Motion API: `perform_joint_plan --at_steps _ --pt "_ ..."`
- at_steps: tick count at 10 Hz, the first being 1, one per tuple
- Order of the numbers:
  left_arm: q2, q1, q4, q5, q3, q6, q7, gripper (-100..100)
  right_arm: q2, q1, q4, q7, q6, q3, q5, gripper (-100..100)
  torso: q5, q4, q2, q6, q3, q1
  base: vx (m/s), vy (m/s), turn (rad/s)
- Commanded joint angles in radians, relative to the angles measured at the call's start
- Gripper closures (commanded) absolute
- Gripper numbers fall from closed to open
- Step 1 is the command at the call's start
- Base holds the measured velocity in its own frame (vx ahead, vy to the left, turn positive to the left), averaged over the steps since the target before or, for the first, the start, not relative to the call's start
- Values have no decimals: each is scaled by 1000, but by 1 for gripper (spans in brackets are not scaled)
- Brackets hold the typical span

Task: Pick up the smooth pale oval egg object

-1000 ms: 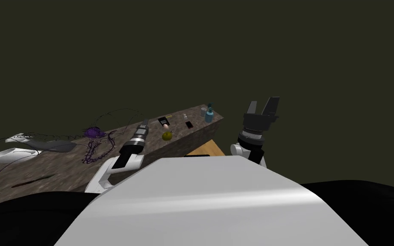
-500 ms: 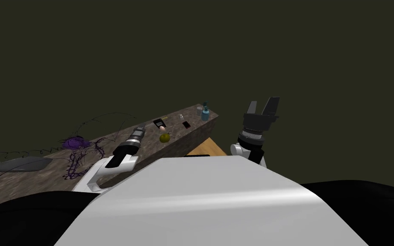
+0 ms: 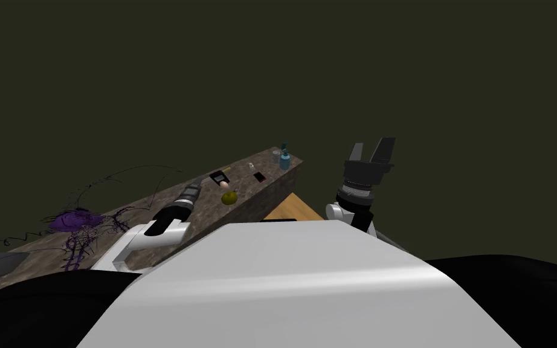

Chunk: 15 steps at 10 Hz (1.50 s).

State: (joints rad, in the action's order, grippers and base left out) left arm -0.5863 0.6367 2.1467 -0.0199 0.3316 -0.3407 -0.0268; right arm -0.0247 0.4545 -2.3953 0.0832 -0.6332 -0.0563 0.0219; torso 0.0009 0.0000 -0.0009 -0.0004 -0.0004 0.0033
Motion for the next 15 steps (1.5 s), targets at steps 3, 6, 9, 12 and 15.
perform_joint_plan --at_steps 3,6,9,12,15 --pt "-42 15 -27 -19 10 -95 -16 -100 0 0 0 0 0 0 0 0 0 0 -1 0 0 -1 -9 15 -209" --pt "-78 25 -51 -38 13 -168 -31 -100 0 0 0 0 0 0 0 0 0 0 -1 0 -1 -1 -5 11 -231" --pt "-113 33 -74 -56 13 -238 -48 -100 0 0 0 0 0 0 0 0 0 0 -2 0 -1 -1 2 8 -188" --pt "-149 42 -95 -75 8 -304 -67 -100 0 0 0 0 0 0 0 0 0 0 -2 -1 -1 -1 4 10 -169" --pt "-200 57 -123 -103 -7 -378 -96 -100 0 0 0 0 0 0 0 0 0 -1 -2 -1 -1 -1 7 21 -242"
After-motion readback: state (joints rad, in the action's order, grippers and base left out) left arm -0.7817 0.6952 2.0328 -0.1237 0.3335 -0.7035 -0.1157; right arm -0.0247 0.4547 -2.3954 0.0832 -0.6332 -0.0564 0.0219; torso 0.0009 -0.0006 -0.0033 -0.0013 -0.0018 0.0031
